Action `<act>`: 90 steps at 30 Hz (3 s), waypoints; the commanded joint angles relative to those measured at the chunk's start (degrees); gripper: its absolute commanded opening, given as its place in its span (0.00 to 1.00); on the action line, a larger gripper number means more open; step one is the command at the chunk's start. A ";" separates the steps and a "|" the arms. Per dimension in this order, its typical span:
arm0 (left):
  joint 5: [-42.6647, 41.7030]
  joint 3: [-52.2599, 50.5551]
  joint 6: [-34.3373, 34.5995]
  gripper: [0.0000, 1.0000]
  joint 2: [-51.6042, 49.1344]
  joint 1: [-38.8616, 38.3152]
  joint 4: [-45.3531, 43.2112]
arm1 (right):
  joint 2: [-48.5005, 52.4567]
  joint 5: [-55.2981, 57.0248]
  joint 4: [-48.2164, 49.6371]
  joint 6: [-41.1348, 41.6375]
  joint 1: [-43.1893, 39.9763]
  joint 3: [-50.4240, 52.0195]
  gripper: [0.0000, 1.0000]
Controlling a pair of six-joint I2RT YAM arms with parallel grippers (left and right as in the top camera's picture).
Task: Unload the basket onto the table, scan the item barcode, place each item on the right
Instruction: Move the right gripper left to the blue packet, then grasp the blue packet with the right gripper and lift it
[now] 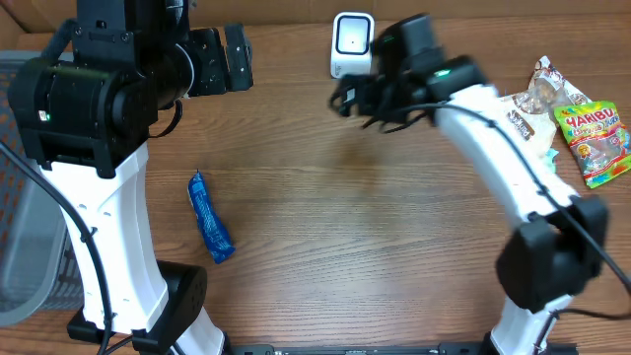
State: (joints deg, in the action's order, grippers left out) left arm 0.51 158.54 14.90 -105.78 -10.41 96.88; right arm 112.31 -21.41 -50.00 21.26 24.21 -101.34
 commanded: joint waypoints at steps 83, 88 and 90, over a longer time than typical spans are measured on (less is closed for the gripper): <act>0.31 0.07 0.13 1.00 0.13 -0.11 -0.09 | 24.65 0.11 1.16 -25.46 26.80 -8.94 0.89; 0.31 0.07 0.13 1.00 0.13 -0.11 -0.09 | 25.29 -0.07 1.25 -24.33 27.39 -8.76 0.35; 0.31 0.07 0.13 1.00 0.13 -0.11 -0.09 | 25.29 -0.07 1.33 -21.73 26.84 -8.76 0.23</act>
State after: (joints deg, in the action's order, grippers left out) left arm 0.51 158.54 14.90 -105.78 -10.41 96.88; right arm 137.23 -21.78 -48.86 -4.03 51.09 -110.45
